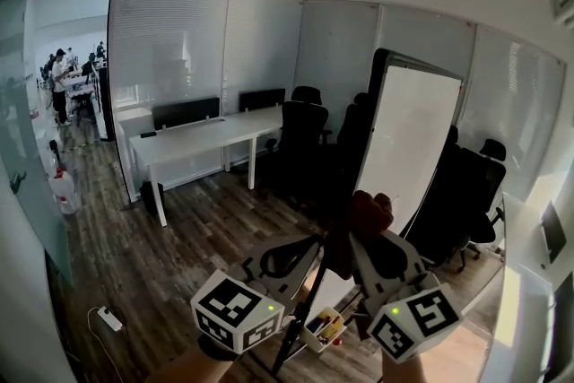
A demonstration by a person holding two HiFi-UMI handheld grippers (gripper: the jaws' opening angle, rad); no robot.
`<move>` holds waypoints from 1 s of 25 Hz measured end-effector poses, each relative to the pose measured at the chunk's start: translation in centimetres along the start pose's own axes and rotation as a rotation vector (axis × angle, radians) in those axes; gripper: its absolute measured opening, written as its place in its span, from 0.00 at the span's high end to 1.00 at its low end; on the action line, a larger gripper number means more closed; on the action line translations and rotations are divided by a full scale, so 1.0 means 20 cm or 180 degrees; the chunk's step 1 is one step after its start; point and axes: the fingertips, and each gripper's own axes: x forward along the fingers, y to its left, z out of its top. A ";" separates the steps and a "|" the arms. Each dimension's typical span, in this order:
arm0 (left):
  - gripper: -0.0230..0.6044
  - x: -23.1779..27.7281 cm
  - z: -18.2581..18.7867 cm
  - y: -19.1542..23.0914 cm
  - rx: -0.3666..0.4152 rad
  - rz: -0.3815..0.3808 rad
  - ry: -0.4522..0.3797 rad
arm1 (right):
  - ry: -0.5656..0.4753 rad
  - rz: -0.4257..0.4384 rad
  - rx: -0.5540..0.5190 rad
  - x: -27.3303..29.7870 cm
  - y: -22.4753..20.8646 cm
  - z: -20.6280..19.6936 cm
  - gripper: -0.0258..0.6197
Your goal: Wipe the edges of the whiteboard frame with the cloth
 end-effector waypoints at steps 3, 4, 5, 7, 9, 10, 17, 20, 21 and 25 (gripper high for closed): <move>0.95 -0.05 -0.07 -0.01 -0.0035 0.0060 0.0040 | 0.0125 0.0009 0.0110 -0.06 0.03 -0.15 0.89; 0.95 -0.06 -0.10 -0.02 -0.0050 0.0077 0.0060 | 0.0168 0.0009 0.0162 -0.08 0.04 -0.20 0.89; 0.95 -0.08 -0.12 -0.02 -0.0064 0.0088 0.0079 | 0.0211 0.0010 0.0216 -0.09 0.04 -0.24 0.89; 0.95 -0.10 -0.17 -0.05 -0.0086 0.0099 0.0108 | 0.0279 0.0020 0.0306 -0.12 0.05 -0.32 0.89; 0.95 -0.12 -0.21 -0.08 -0.0122 0.0112 0.0107 | 0.0309 0.0049 0.0368 -0.16 0.08 -0.38 0.89; 0.95 -0.13 -0.23 -0.10 -0.0135 0.0114 0.0102 | 0.0315 0.0069 0.0397 -0.18 0.10 -0.41 0.89; 0.95 -0.18 -0.38 -0.25 -0.0113 0.0091 0.0168 | 0.0425 0.0099 0.0482 -0.31 0.20 -0.60 0.89; 0.95 -0.21 -0.44 -0.27 -0.0180 0.0099 0.0198 | 0.0513 0.0063 0.0435 -0.34 0.25 -0.67 0.89; 0.95 -0.21 -0.46 -0.27 -0.0202 0.0106 0.0212 | 0.0542 0.0067 0.0437 -0.35 0.26 -0.69 0.89; 0.95 -0.21 -0.49 -0.29 -0.0203 0.0113 0.0265 | 0.0559 0.0068 0.0510 -0.37 0.26 -0.71 0.89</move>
